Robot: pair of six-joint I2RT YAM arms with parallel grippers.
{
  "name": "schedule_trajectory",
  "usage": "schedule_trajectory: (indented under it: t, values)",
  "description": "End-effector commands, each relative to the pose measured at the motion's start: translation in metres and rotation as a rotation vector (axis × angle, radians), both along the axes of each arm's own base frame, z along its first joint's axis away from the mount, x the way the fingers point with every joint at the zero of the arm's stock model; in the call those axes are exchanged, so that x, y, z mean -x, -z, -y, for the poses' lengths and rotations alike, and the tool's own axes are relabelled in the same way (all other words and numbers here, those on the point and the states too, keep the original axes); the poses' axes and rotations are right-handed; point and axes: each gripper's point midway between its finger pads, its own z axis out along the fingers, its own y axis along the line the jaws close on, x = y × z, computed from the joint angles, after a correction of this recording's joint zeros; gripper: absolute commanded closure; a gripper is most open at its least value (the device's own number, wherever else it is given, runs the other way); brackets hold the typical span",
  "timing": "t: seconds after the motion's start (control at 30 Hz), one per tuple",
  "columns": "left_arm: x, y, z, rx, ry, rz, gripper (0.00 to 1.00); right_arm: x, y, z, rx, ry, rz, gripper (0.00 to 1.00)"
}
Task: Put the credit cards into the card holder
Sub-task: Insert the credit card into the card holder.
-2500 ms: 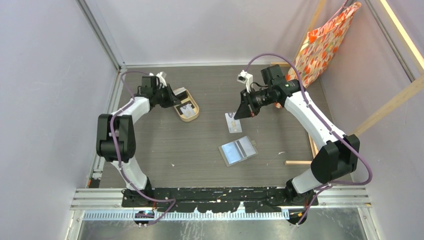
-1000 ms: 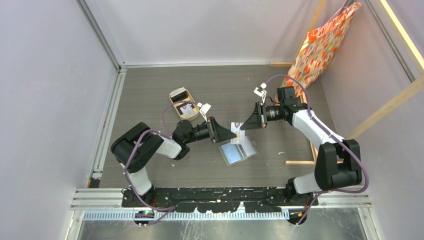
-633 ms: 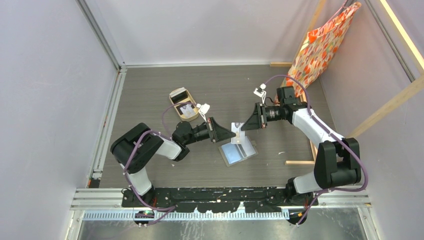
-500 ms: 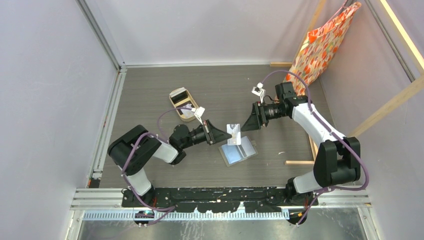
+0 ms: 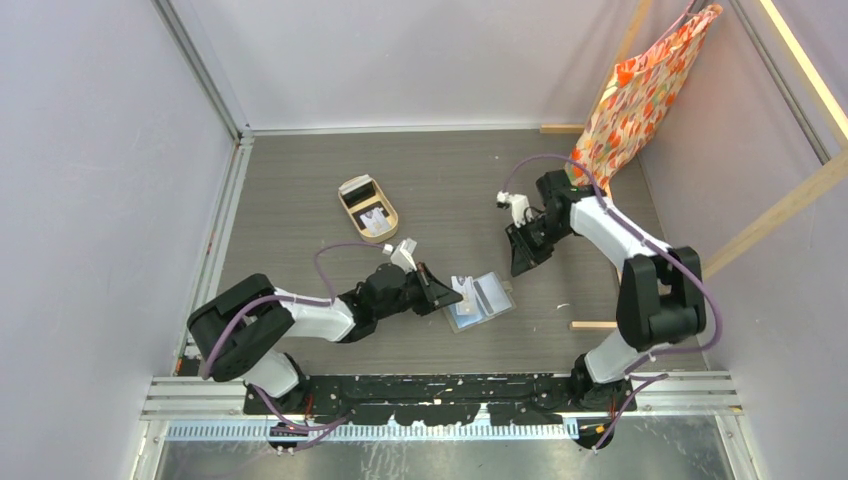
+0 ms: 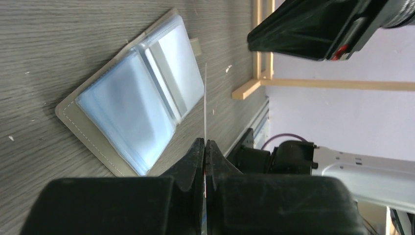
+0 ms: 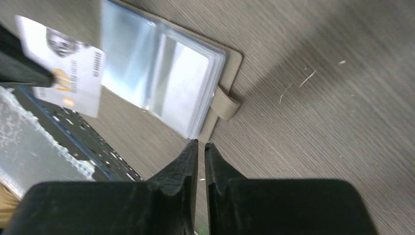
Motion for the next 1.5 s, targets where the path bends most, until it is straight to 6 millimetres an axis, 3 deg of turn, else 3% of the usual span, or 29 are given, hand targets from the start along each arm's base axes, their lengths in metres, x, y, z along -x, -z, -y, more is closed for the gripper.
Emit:
schedule_trajectory:
  t: [0.0,0.13,0.37,0.63,1.13,1.47]
  values:
    - [-0.011,0.012,-0.008,-0.121,-0.139,-0.063,1.00,0.005,0.022,0.011,0.172,-0.052,-0.052,0.86]
    - [-0.004,0.020,-0.007,-0.146,-0.164,-0.113,1.00,0.009,0.040,0.017,0.249,-0.066,-0.126,0.89]
    - [-0.004,0.034,0.005,-0.131,-0.141,-0.130,1.00,0.012,0.051,0.022,0.285,-0.060,-0.166,0.89]
    - [-0.004,0.032,0.019,-0.074,-0.107,-0.131,1.00,0.021,0.065,0.013,0.313,-0.107,-0.219,0.89]
    - [-0.005,0.027,0.024,-0.028,-0.094,-0.107,1.00,0.027,0.072,0.010,0.328,-0.128,-0.253,0.89]
    - [-0.007,0.040,0.025,-0.020,-0.111,-0.144,1.00,0.028,0.072,0.008,0.332,-0.140,-0.256,0.89]
